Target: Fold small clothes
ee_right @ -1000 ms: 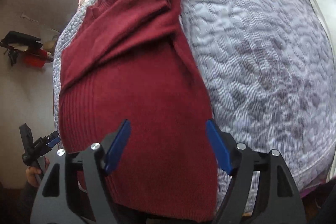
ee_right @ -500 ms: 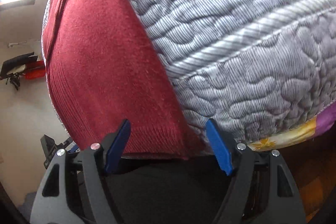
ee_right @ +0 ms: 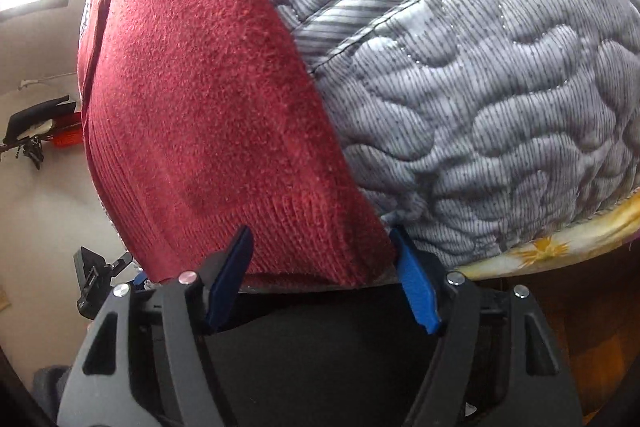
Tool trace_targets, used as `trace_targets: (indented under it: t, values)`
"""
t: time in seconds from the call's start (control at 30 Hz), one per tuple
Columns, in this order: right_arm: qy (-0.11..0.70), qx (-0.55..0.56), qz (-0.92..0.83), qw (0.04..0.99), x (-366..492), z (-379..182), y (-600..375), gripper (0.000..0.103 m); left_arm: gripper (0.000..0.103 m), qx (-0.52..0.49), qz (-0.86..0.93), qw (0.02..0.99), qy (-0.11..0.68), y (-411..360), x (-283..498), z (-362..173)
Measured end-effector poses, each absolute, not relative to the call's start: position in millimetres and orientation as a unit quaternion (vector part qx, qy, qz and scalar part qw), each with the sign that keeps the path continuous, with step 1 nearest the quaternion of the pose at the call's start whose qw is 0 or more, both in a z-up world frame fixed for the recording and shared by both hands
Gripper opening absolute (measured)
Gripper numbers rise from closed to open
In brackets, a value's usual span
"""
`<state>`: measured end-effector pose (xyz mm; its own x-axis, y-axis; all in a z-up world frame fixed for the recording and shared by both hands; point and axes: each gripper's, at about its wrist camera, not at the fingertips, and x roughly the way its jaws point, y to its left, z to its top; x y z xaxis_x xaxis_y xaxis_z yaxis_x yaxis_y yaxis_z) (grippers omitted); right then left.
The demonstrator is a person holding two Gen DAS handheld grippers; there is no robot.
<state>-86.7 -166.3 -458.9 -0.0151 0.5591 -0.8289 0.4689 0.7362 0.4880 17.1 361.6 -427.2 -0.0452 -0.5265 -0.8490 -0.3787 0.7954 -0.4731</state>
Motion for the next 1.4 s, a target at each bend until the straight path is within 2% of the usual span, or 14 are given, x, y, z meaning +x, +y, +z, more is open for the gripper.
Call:
trace_targets:
  t: [0.03, 0.17, 0.33, 0.47, 0.93, 1.17, 1.4]
  values:
    - [0.711, 0.366, 0.038, 0.599, -86, -462, -164, 0.057, 0.067, -0.310, -0.061, 0.615, 0.723, 356, 17, -426]
    - [0.706, 0.389, 0.034, 0.591, -88, -470, -158, 0.050, 0.060, -0.306, -0.056, 0.612, 0.727, 345, 21, -430]
    - [0.695, 0.409, 0.058, 0.588, -90, -461, -162, 0.017, 0.020, -0.299, -0.054, 0.607, 0.734, 358, 18, -433]
    - [0.684, 0.411, 0.065, 0.599, -88, -448, -155, 0.013, 0.008, -0.313, -0.052, 0.609, 0.727, 377, 8, -434]
    - [0.614, 0.454, 0.092, 0.639, -69, -380, -176, 0.011, 0.007, -0.402, -0.106, 0.644, 0.642, 413, 13, -354]
    - [0.569, 0.474, 0.107, 0.663, -26, -338, -193, 0.011, 0.007, -0.423, -0.133, 0.671, 0.594, 414, 52, -309]
    - [0.555, 0.481, 0.107, 0.670, 42, -320, -198, 0.010, 0.007, -0.440, -0.128, 0.674, 0.579, 401, 118, -300]
